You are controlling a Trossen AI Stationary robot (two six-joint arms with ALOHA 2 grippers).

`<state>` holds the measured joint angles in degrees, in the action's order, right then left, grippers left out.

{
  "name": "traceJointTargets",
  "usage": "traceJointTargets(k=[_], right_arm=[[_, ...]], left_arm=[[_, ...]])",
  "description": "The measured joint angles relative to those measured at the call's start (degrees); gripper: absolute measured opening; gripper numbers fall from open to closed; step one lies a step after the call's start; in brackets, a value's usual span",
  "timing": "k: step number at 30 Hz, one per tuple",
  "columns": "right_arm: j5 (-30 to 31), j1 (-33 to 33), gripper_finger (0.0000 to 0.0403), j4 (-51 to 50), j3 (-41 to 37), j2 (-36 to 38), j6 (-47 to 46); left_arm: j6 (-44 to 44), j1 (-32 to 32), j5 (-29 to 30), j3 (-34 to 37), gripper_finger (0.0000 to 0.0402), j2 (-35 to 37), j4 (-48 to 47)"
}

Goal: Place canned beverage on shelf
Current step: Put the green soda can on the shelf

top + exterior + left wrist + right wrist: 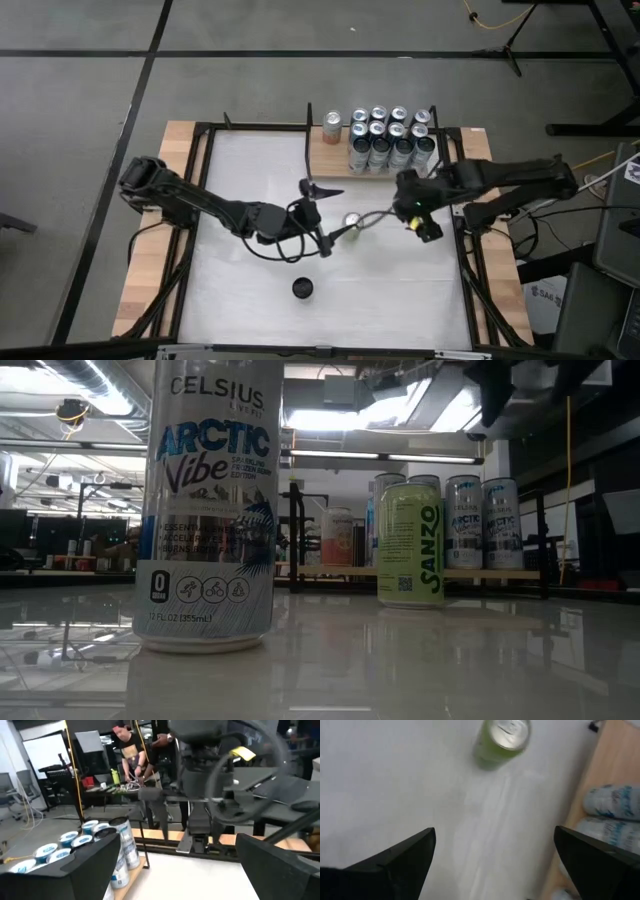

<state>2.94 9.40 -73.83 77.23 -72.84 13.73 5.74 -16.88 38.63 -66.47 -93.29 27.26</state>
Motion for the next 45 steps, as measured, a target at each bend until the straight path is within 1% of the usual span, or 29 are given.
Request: traceJointTargets(k=[2, 8, 13, 16, 19, 22, 25, 30, 32, 35, 37, 45], right_arm=[[0.53, 1.94, 0.0395, 3.17, -3.92, 2.64, -1.84], [1.06, 6.36, 0.0395, 14.07, -16.31, 9.96, -7.61], [0.92, 7.66, 0.0395, 21.41, -23.62, 13.27, -13.15], [-0.45, 7.62, 0.0395, 23.44, -26.77, 14.22, -15.57], [-0.53, 7.62, 0.0395, 24.96, -29.83, 15.18, -16.79], [-0.55, 7.62, 0.0395, 27.40, -32.66, 16.35, -16.91], [-0.55, 7.60, 0.0395, 29.15, -34.59, 17.20, -16.94], [-0.55, 7.46, 0.0395, 29.73, -35.12, 17.43, -16.71], [-0.55, 7.46, 0.0395, 30.35, -35.11, 17.43, -16.47], [-0.55, 7.46, 0.0395, 30.64, -35.08, 17.40, -16.43], [-0.55, 7.46, 0.0395, 30.60, -35.08, 17.40, -16.43], [-0.54, 7.46, 0.0395, 31.54, -35.07, 17.16, -16.42]], left_arm=[[0.41, 0.00, -0.33, -2.76, 0.0387, -1.16, -2.67], [-1.38, 0.12, -0.95, -13.80, 0.0387, -5.22, -17.00], [-1.49, 0.78, -0.96, -21.56, 0.0387, -9.85, -23.09], [-4.13, 1.43, -4.19, -25.58, 0.0387, -12.31, -26.86], [-7.25, 2.29, -7.81, -28.65, 0.0387, -14.16, -30.46], [-11.05, 3.09, -8.81, -30.11, 0.0387, -15.30, -33.65], [-15.47, 3.82, -8.74, -30.10, 0.0387, -15.33, -38.73], [-23.61, 5.13, -5.59, -30.10, 0.0387, -15.33, -49.05], [-27.19, 5.64, -5.10, -30.09, 0.0387, -15.63, -51.38], [-31.01, 5.97, -5.23, -30.08, 0.0387, -16.95, -52.99], [-31.92, 5.93, -5.84, -30.08, 0.0387, -18.28, -51.97], [-32.51, 6.75, -4.73, -30.05, 0.0387, -22.03, -50.91]])
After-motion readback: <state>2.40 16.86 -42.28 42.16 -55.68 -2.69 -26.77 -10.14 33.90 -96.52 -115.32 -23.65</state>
